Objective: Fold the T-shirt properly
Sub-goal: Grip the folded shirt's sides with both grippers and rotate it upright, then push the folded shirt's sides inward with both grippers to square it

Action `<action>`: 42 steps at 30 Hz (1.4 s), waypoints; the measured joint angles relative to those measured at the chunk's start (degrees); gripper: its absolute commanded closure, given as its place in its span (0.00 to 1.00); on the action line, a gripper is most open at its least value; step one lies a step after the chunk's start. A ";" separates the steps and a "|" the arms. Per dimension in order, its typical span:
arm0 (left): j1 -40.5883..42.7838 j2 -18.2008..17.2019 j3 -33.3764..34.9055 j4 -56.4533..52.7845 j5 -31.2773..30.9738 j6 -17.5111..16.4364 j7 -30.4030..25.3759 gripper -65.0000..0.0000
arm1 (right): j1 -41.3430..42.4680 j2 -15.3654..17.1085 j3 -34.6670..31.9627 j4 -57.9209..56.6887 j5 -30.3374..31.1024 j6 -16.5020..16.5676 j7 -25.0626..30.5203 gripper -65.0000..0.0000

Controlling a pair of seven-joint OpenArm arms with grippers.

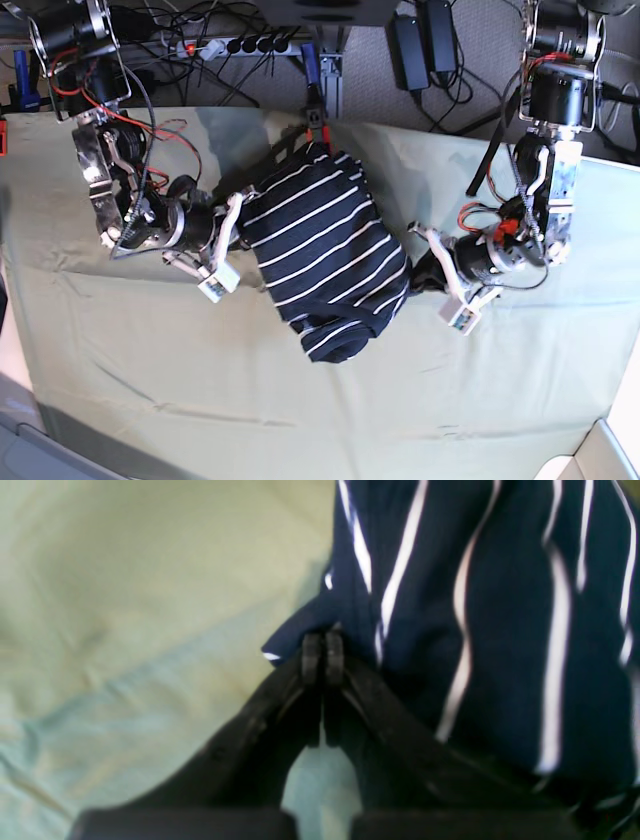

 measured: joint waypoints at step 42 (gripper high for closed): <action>4.74 -3.63 -0.90 0.00 -3.43 5.16 1.95 1.00 | -4.46 -0.33 14.05 6.95 0.02 0.00 0.07 1.00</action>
